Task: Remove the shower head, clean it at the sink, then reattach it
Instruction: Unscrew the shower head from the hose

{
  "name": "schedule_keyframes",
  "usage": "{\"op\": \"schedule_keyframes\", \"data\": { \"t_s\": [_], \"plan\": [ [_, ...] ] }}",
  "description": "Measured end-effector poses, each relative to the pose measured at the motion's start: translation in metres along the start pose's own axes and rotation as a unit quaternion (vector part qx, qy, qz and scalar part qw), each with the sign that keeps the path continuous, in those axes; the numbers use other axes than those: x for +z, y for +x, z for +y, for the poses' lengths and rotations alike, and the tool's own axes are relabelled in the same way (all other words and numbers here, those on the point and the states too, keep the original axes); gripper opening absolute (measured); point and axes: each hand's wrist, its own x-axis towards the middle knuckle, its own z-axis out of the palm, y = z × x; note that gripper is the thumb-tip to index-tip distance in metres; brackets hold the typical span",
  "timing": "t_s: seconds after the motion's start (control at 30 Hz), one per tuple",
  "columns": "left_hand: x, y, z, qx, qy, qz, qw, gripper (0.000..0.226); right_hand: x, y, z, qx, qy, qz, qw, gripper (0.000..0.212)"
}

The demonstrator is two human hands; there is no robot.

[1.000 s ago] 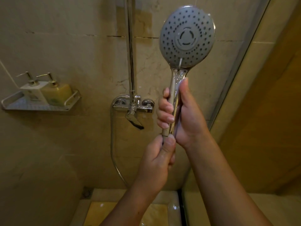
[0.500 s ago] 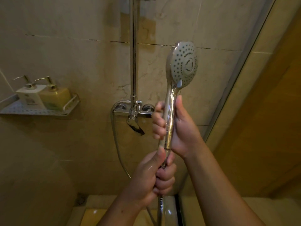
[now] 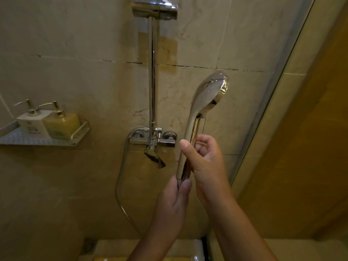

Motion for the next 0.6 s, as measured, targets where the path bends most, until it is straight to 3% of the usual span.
{"op": "schedule_keyframes", "data": {
  "t_s": [0.13, 0.23, 0.33, 0.5, 0.6],
  "plan": [
    [-0.001, -0.001, -0.004, -0.013, -0.034, -0.034, 0.999, 0.054, -0.005, 0.001, 0.001, 0.007, 0.050, -0.011, 0.999, 0.027],
    [-0.002, -0.002, -0.003, -0.023, -0.049, -0.043, 0.998, 0.049, -0.006, 0.002, 0.002, 0.018, 0.079, -0.035, 0.996, 0.032],
    [-0.001, -0.004, 0.000, -0.054, -0.103, -0.069, 0.991, 0.044, -0.009, 0.005, 0.003, 0.076, 0.189, -0.067, 0.977, 0.029],
    [-0.003, -0.008, 0.002, -0.136, -0.280, -0.188, 0.932, 0.041, -0.021, 0.011, 0.006, 0.169, 0.340, -0.198, 0.904, 0.041],
    [-0.006, -0.006, 0.000, -0.138, -0.327, -0.217, 0.909, 0.041, -0.020, 0.013, 0.008, 0.173, 0.354, -0.207, 0.896, 0.044]
  ]
}}
